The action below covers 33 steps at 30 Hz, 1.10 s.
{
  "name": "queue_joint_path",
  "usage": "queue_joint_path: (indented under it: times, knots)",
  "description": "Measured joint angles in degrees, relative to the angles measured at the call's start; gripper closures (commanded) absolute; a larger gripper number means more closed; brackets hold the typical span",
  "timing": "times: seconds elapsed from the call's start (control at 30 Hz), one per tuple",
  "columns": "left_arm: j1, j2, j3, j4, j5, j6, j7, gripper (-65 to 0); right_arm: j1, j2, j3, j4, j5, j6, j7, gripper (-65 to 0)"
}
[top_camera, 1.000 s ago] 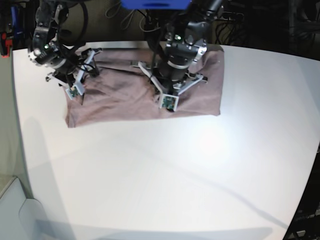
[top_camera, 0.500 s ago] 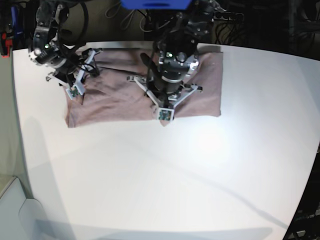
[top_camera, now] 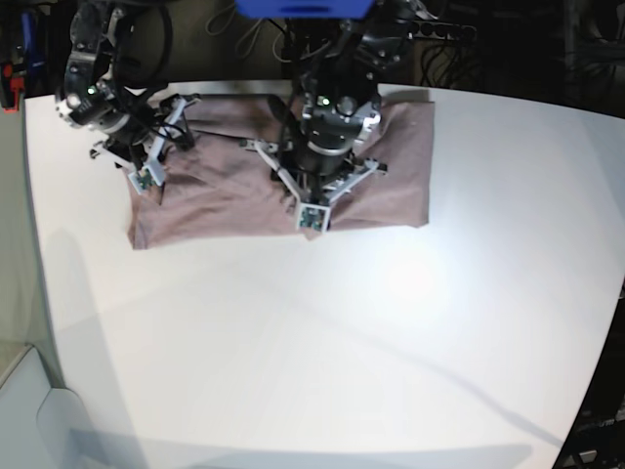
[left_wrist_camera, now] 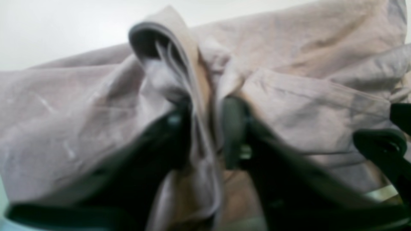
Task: Layout the t-shirt on the table in an organized manner, then fold the t-shirt properly
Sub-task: 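Fold the strip end over toward the right gripper with the left gripper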
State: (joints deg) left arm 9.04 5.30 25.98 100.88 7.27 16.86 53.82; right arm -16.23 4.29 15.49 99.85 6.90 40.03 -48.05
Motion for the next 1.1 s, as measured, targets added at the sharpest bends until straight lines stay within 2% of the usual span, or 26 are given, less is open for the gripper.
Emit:
queue_joint_path:
  times: [0.17, 0.23, 0.33, 0.43, 0.53, 0.7, 0.83, 0.9, 1.0, 1.1]
  knots:
    - [0.0, 0.1, 0.0, 0.3, -0.1, 0.0, 0.0, -46.6, 0.0, 0.0, 0.0, 0.0, 0.0, 0.0, 0.0, -33.1]
    - [0.0, 0.1, 0.0, 1.2, -0.2, -0.1, 0.0, -49.3, 0.0, 0.0, 0.0, 0.0, 0.0, 0.0, 0.0, -33.1]
    - [0.0, 0.1, 0.0, 3.7, -1.1, -0.1, -0.3, -46.2, 0.0, 0.0, 0.0, 0.0, 0.0, 0.0, 0.0, -33.1]
    - [0.0, -0.4, -0.1, 6.5, -5.6, -0.1, -0.3, -38.5, 0.1, 0.0, 0.0, 0.0, 0.0, 0.0, -0.1, -33.1]
    - [-0.2, -2.5, -0.7, 8.4, -7.9, 0.0, -0.4, -30.1, 0.2, 0.0, 0.0, 0.0, 0.0, 0.0, -0.2, -33.1]
    - [0.0, -3.2, -8.7, 8.1, -11.2, 0.0, -0.3, -19.0, 0.2, 0.0, 0.0, 0.0, 0.0, 0.0, -0.2, -33.1]
    - [0.6, -3.1, -16.5, 6.9, -16.3, 0.0, -0.5, -16.2, 0.2, 0.0, 0.0, 0.0, 0.0, 0.0, -0.1, -33.1]
    - [-0.2, -3.1, -17.9, 4.3, -18.1, 0.0, -1.0, -16.1, 0.2, 0.0, 0.0, 0.0, 0.0, 0.0, -0.2, -33.1]
    - [-3.7, -3.3, -16.8, -1.9, -21.0, 0.0, 0.1, -16.1, 0.2, 0.0, 0.0, 0.0, 0.0, 0.0, -0.2, -33.1]
    - [-6.4, -3.5, -10.8, -7.0, -23.7, 0.0, 2.7, -16.1, 0.2, 0.0, 0.0, 0.0, 0.0, 0.0, -0.2, -33.1]
